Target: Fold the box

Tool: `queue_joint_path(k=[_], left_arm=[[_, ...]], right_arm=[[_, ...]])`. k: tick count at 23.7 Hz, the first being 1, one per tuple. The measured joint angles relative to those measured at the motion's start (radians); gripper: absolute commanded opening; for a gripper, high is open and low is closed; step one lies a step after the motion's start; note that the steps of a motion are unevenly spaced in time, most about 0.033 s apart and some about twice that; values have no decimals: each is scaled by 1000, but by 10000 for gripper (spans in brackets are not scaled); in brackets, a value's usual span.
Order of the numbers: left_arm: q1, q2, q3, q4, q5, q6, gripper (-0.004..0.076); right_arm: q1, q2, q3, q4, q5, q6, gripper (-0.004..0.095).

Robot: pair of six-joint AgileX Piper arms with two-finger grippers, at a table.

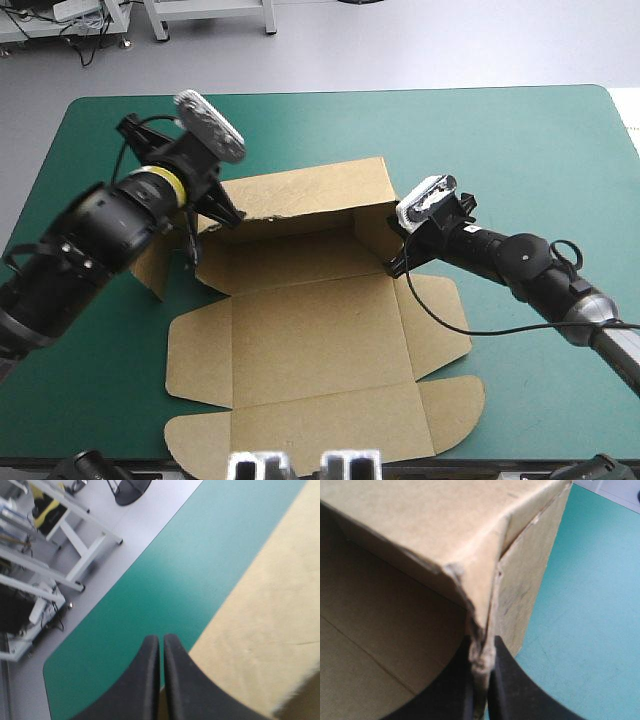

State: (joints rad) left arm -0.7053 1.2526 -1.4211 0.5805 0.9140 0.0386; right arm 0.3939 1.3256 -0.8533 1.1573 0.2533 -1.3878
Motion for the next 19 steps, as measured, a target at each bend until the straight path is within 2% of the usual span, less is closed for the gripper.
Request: queue_joint_path(k=[5, 10, 11, 15, 19], left_arm=[[351, -1, -29, -282, 10, 157, 15], [638, -1, -31, -570, 39, 319, 15], [737, -1, -31, -658, 61, 374, 15], [897, -1, -31, -769, 101, 461, 10], [909, 8, -26, -816, 95, 474, 9]], right_arm=[[-105, 0, -131, -313, 273, 223, -24], [-177, 0, -311, -657, 542, 522, -24], [-187, 0, -360, -751, 622, 610, -24], [-191, 44, -457, -828, 795, 746, -24], [-191, 221, -596, -846, 884, 800, -24]])
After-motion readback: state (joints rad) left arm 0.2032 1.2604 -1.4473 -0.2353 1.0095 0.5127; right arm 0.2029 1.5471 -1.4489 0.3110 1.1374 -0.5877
